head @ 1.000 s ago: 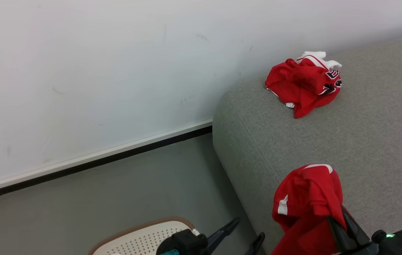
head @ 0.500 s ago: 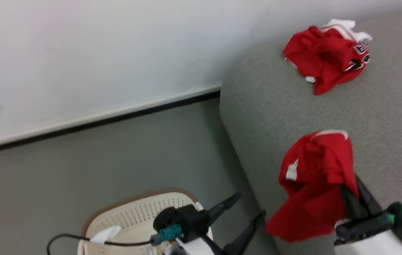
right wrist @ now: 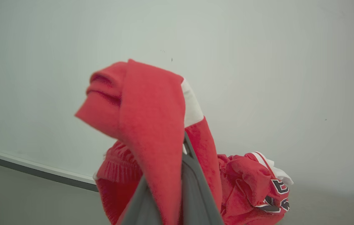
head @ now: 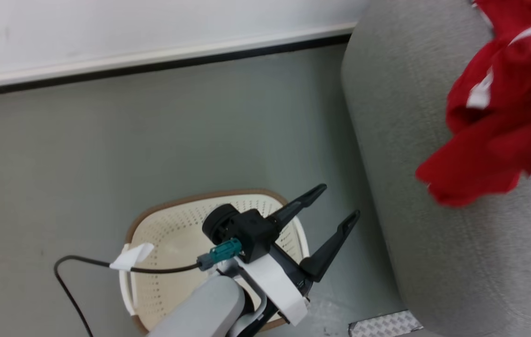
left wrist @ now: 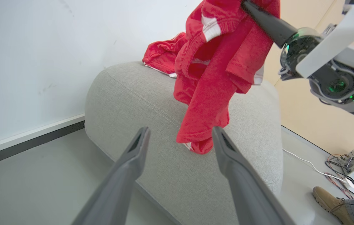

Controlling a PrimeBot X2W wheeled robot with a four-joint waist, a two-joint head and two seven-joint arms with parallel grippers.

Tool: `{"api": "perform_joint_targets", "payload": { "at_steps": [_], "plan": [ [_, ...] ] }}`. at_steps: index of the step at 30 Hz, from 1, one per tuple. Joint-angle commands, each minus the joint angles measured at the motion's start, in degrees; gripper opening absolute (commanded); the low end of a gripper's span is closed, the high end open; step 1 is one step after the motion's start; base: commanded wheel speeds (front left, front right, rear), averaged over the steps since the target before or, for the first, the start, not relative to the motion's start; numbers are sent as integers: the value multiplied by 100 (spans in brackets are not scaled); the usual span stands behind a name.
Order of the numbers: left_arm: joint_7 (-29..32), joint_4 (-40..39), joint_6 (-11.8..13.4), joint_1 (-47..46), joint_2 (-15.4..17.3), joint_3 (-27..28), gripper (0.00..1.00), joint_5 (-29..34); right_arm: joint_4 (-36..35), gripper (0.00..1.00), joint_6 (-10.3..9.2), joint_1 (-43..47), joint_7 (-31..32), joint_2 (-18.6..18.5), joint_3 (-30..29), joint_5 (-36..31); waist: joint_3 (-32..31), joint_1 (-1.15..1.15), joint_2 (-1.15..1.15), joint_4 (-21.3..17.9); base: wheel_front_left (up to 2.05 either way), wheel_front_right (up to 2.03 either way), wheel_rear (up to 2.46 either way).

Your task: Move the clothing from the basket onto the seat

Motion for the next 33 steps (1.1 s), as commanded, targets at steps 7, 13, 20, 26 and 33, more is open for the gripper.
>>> {"api": "perform_joint_targets", "payload": {
  "at_steps": [7,13,20,26,33],
  "plan": [
    [-180,130,-19,-251,-115,100,100,45,267,0,-17,-1620,625,-965,-412,202,759,-1,0,597,0,0,0],
    [-252,197,-19,-293,-147,186,100,62,749,0,-17,-2911,1170,-1862,-901,330,1068,-1,0,801,0,0,0],
    [-290,145,-17,-357,-143,308,100,99,1789,0,-17,-4092,1582,-2466,-1703,120,1275,-1,0,902,0,0,0],
    [-288,98,9,-398,-145,317,100,171,2575,0,-17,-4270,1677,-2278,-2126,-369,1485,-1,0,913,0,0,0],
    [-270,62,49,-452,-161,263,100,222,3450,0,-17,-4010,1368,-1633,-2719,-946,1717,-1,0,948,0,0,0]
  ]
}}
